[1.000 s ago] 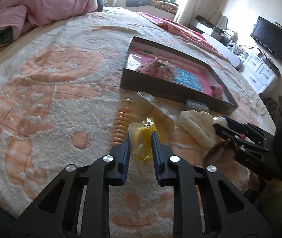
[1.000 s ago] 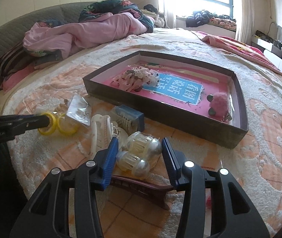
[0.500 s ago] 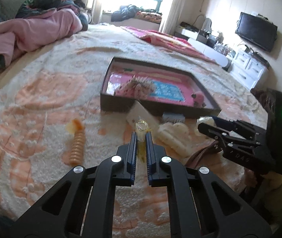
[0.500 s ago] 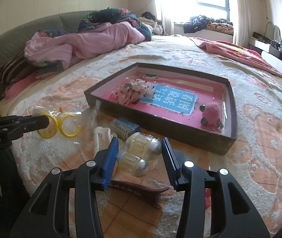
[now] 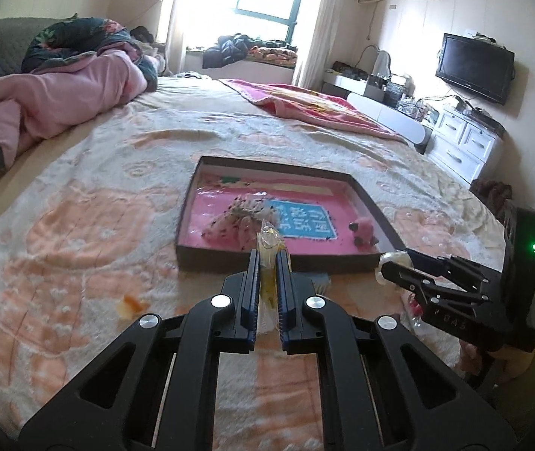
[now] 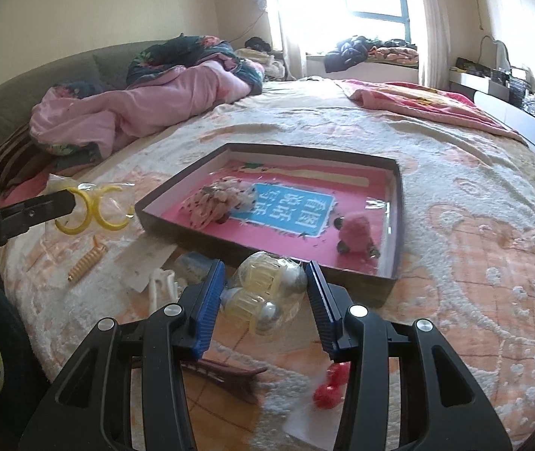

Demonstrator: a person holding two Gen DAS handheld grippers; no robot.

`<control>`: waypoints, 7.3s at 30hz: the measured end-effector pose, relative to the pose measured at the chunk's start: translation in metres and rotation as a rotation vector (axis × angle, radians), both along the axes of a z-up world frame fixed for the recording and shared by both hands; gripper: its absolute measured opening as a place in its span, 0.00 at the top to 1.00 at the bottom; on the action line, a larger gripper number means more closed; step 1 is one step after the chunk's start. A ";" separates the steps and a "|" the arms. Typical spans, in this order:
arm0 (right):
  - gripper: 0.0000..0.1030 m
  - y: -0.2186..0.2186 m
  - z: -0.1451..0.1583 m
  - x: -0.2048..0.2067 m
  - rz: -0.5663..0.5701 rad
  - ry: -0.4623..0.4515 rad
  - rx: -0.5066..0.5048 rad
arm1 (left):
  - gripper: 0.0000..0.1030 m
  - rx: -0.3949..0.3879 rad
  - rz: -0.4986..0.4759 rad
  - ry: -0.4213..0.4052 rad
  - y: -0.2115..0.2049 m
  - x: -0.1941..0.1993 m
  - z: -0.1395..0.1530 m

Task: Organize jewelry
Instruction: 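Carry the bangles and pearl earring package over the pink tray with both tools, then open both grippers to drop the bangles and earrings into the tray, then withdraw both tools from the tray toward the remaining accessories, then close the left gripper on the orange spiral hair tie while the right grasps the brown clip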

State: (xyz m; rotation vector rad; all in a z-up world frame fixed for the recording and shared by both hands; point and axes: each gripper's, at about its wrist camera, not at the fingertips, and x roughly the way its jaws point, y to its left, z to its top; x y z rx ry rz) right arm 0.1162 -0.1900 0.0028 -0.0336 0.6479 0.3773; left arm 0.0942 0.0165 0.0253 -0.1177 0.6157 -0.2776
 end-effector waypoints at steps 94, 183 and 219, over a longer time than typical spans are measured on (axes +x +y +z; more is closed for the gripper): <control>0.27 -0.048 -0.012 0.126 -0.139 -0.002 -0.066 | 0.35 -0.041 -0.098 0.125 -0.040 0.124 -0.039; 0.14 0.051 -0.041 -0.039 0.326 -0.040 -0.332 | 0.12 0.116 0.252 0.167 0.070 0.003 -0.068; 0.88 0.059 -0.040 -0.054 0.518 0.000 -0.250 | 0.89 0.056 0.171 0.182 0.051 -0.002 -0.061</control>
